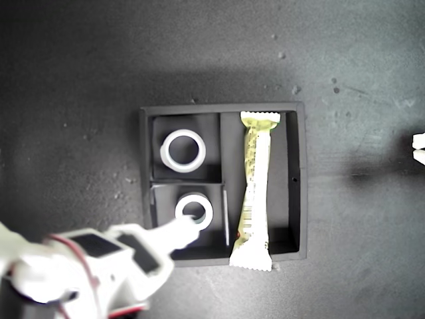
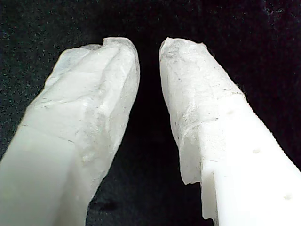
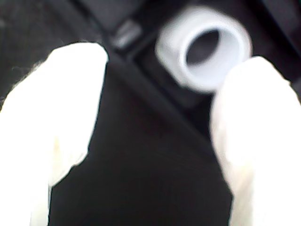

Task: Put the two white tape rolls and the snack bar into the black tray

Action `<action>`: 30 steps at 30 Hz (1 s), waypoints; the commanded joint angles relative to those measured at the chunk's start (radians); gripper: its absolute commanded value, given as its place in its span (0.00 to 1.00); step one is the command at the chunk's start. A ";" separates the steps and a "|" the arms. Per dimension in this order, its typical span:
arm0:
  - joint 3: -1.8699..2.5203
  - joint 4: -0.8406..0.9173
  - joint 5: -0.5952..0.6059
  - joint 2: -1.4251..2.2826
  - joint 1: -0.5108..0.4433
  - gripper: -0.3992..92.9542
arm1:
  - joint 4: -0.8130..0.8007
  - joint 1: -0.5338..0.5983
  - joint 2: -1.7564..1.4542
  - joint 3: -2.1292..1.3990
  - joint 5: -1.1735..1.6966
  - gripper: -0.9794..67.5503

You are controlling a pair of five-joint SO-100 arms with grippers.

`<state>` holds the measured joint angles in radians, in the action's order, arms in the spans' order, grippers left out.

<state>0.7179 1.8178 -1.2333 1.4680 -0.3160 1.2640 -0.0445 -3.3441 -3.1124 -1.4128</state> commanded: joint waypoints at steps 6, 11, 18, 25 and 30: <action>1.040 -0.252 -0.101 0.877 0.048 0.01 | 0.075 -0.025 -0.008 -0.012 -0.083 0.13; 1.514 -0.454 -0.152 1.104 0.061 0.01 | 0.075 -0.021 -0.008 -0.012 -0.077 0.13; 1.885 -0.765 -0.150 1.155 0.071 0.00 | 0.075 -0.037 -0.008 -0.012 -0.077 0.13; 2.052 -0.851 -0.160 1.209 0.080 0.00 | 0.075 -0.038 -0.008 -0.012 -0.075 0.13; 2.207 -0.834 -0.164 1.447 0.095 0.00 | 0.075 -0.038 -0.008 -0.012 -0.074 0.13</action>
<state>2.8670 0.9787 -1.3821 2.7903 -0.2332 1.3330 -0.0813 -3.3441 -3.1124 -1.4864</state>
